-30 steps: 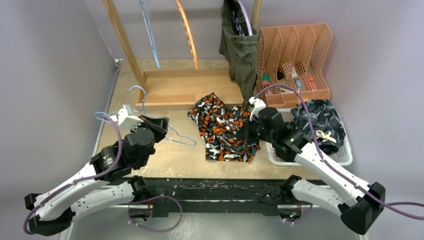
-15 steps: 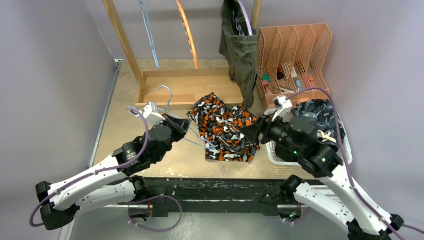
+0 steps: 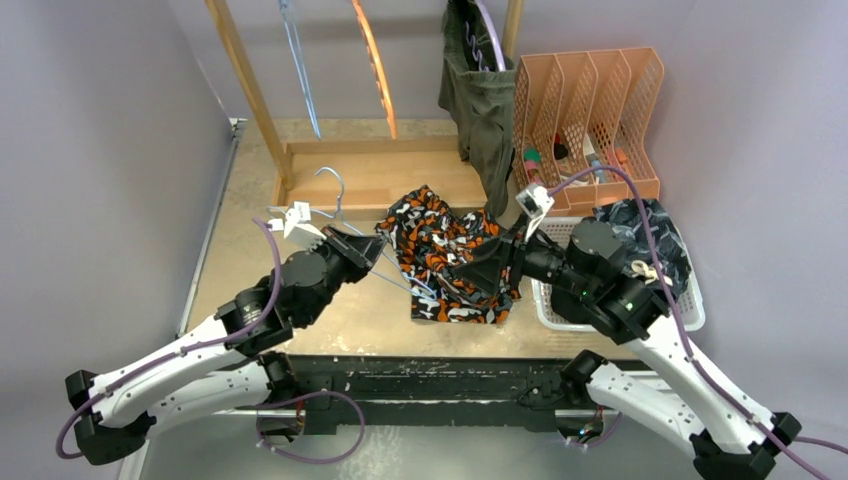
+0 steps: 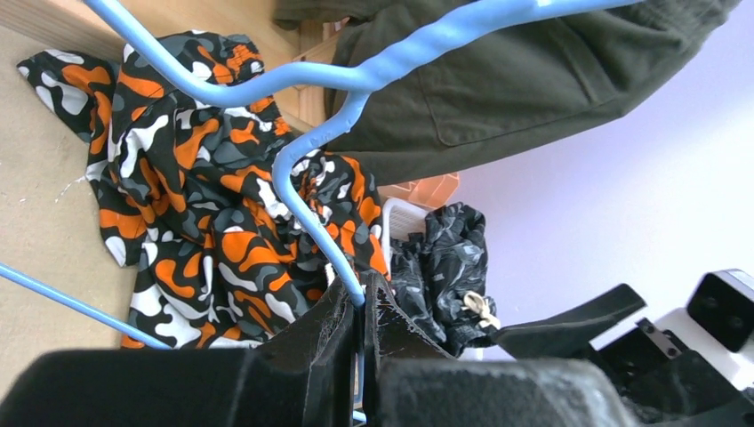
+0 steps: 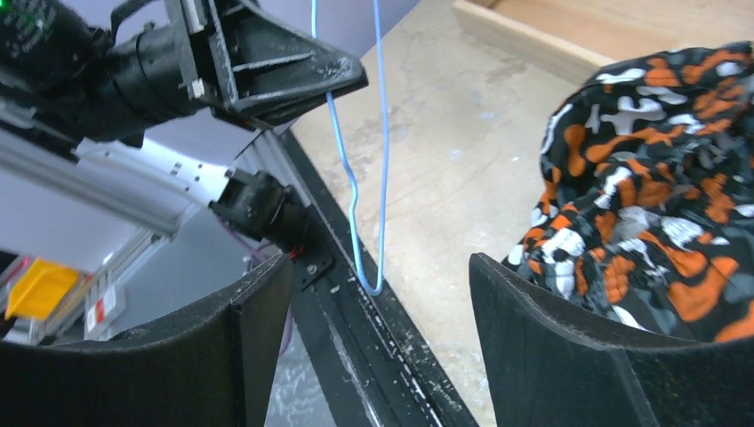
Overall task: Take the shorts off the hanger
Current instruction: Place the hanger on the clothes rod.
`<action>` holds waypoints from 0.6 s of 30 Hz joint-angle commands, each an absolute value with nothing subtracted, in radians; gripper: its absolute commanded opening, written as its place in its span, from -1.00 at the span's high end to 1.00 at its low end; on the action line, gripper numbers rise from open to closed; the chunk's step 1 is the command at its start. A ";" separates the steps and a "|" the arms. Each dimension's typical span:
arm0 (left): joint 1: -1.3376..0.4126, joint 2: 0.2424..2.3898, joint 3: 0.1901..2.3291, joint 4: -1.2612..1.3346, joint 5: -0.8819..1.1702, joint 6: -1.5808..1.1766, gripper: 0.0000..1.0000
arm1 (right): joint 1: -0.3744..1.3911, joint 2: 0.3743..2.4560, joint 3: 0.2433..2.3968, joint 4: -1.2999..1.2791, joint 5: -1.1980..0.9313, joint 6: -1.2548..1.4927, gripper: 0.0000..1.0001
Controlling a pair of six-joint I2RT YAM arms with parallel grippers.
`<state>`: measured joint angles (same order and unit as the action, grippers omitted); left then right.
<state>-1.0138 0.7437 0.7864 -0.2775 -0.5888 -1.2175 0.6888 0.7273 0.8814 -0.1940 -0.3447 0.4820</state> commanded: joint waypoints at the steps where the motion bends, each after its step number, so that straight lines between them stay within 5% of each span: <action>1: -1.012 0.712 0.778 -0.255 -0.611 -1.238 1.00 | 0.695 0.817 0.934 -0.121 -0.505 0.379 -0.49; 18: -1.012 0.735 0.771 -0.243 -0.603 -1.391 1.00 | 0.837 0.887 0.814 -0.009 -0.466 0.218 -0.54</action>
<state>-1.0138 0.7456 0.7540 -0.2787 -0.5980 -1.3708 0.7898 0.8646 0.7937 -0.0879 -0.4618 0.2577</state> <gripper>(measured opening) 0.025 0.782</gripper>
